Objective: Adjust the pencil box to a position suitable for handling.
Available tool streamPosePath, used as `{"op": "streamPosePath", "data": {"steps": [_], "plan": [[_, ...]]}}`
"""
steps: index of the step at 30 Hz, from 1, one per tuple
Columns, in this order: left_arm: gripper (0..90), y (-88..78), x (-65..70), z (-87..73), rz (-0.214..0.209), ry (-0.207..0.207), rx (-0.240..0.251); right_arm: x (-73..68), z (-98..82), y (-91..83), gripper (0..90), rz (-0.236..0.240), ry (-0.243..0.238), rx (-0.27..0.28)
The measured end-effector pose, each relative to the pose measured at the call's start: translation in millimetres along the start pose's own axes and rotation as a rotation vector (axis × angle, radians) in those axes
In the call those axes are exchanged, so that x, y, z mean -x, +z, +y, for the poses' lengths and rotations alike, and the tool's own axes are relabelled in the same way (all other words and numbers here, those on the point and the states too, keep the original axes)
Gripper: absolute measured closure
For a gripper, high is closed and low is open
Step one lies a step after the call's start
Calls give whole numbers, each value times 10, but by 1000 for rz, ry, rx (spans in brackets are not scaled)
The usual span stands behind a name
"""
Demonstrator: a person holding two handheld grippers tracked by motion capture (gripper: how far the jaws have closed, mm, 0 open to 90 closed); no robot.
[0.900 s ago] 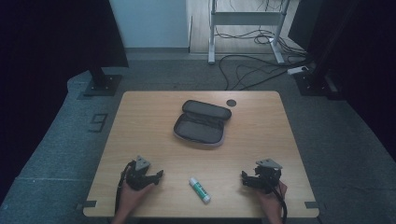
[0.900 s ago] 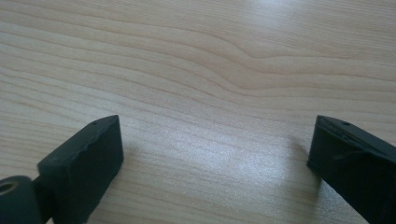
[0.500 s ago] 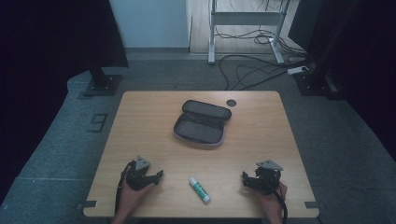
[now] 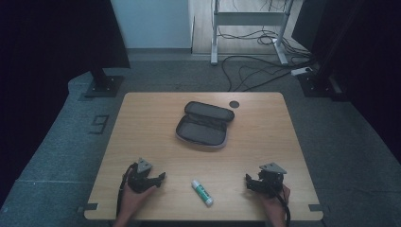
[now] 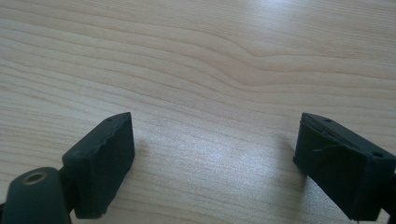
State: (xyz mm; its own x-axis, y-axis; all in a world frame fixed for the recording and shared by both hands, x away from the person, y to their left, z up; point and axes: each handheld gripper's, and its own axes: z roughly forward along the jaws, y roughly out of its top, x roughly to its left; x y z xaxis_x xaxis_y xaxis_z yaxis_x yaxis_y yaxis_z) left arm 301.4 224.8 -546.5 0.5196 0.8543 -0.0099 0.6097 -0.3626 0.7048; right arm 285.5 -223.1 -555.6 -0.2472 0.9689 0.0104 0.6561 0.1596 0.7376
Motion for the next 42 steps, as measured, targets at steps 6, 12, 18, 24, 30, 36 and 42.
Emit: {"op": "streamPosePath", "data": {"steps": [6, 12, 18, 24, 30, 36, 42], "plan": [[296, -2, -8, 0, 7, -11, 1, -7, -3, -8, 140, 2, -2, 3], [308, -8, -27, -2, 3, -31, 8, -49, -18, -27, 170, 5, -5, 9], [332, -72, -9, 3, 20, -22, 64, -88, -2, -74, 194, 26, 10, 18], [331, -196, -4, 87, 7, -31, 116, -115, 56, -142, 206, 48, 1, 69], [336, -248, 0, 163, -15, -44, 140, -134, 161, -196, 218, 51, -9, 128], [338, -230, 14, 284, -61, -54, 143, -168, 299, -201, 221, 74, -1, 162], [341, -190, 29, 459, -77, -53, 153, -199, 465, -173, 239, 111, 8, 166]]}}
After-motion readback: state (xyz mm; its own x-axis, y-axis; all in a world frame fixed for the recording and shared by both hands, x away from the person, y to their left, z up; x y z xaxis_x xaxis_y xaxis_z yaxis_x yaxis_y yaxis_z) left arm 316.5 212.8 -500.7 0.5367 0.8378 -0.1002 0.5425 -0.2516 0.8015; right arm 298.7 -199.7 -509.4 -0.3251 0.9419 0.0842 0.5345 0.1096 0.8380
